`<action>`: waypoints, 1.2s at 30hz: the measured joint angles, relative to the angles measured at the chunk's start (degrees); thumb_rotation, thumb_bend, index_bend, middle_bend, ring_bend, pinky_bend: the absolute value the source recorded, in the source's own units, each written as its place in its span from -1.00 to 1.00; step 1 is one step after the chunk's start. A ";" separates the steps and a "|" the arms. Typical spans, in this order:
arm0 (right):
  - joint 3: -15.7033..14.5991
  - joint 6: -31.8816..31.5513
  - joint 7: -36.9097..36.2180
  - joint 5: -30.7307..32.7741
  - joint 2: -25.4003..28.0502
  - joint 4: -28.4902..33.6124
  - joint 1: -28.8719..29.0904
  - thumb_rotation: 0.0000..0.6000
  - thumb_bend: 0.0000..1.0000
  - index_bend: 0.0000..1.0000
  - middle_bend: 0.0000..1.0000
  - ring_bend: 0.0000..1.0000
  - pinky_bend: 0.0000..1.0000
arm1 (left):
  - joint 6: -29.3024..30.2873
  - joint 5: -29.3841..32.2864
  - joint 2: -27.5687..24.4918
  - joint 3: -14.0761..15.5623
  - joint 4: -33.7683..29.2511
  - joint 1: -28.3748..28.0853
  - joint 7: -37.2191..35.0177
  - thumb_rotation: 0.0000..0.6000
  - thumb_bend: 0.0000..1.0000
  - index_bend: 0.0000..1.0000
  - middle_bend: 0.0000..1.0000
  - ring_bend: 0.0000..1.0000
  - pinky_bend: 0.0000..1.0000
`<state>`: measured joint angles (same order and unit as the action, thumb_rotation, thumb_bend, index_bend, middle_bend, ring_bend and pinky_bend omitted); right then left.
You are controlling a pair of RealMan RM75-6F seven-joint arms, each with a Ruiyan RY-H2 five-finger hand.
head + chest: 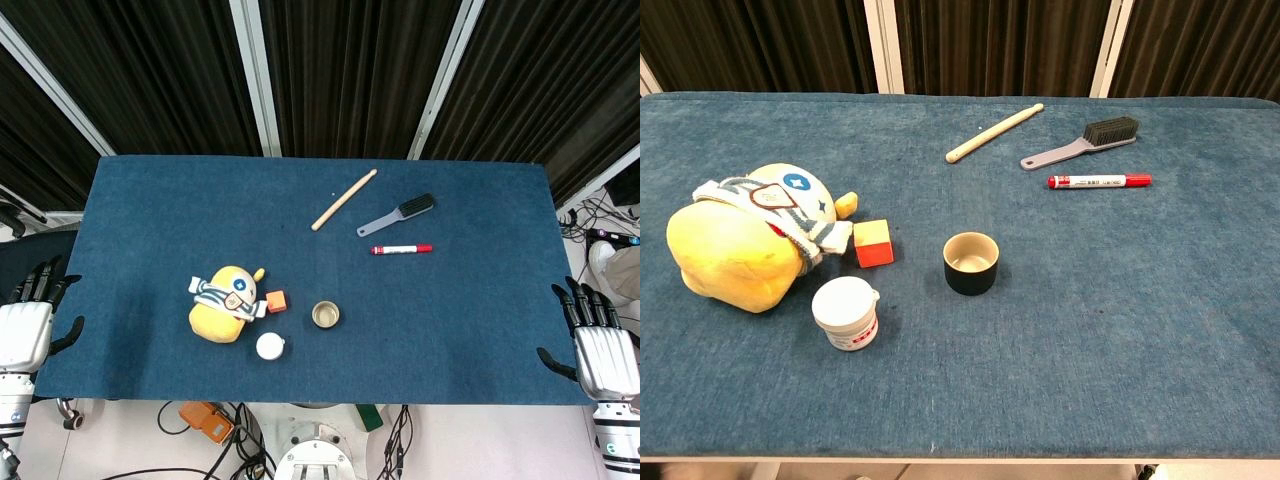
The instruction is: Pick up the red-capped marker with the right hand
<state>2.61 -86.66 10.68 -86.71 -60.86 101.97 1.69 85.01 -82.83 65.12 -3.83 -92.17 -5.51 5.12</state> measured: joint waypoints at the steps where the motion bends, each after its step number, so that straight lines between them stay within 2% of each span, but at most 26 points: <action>1: 0.02 0.00 -0.07 0.08 0.03 -0.05 -0.01 1.00 -0.41 -0.69 -0.83 -0.77 -0.71 | 0.02 -0.01 0.01 0.00 0.00 0.00 0.01 1.00 -0.35 -0.57 -1.00 -1.00 -0.66; 19: 0.15 3.27 0.27 1.22 -0.98 -0.78 1.56 1.00 -0.41 -0.63 -0.83 -0.77 -0.71 | 1.48 0.22 0.11 -0.30 -0.81 0.74 -0.27 1.00 -0.35 -0.57 -1.00 -1.00 -0.66; 25: 1.09 9.80 -1.68 2.37 -1.73 -2.00 5.47 1.00 -0.41 -0.56 -0.83 -0.77 -0.71 | 1.38 0.63 -0.04 -0.50 -1.04 0.81 -0.56 1.00 -0.35 -0.57 -1.00 -1.00 -0.66; 30: 3.12 18.12 -3.04 5.83 -3.18 -4.31 10.94 1.00 -0.41 -0.48 -0.83 -0.77 -0.70 | 1.15 1.05 -0.06 -0.58 -1.20 0.83 -0.43 1.00 -0.35 -0.57 -1.00 -1.00 -0.66; 36: 6.28 26.84 -3.16 10.99 -8.75 -10.83 18.79 1.00 -0.41 -0.41 -0.83 -0.77 -0.71 | 1.26 1.06 -0.21 -0.60 -1.37 0.95 -0.42 1.00 -0.35 -0.57 -1.00 -1.00 -0.66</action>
<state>8.89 -59.81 7.52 -75.72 -69.62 91.14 20.48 86.27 -81.77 64.91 -4.43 -93.54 -4.56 4.70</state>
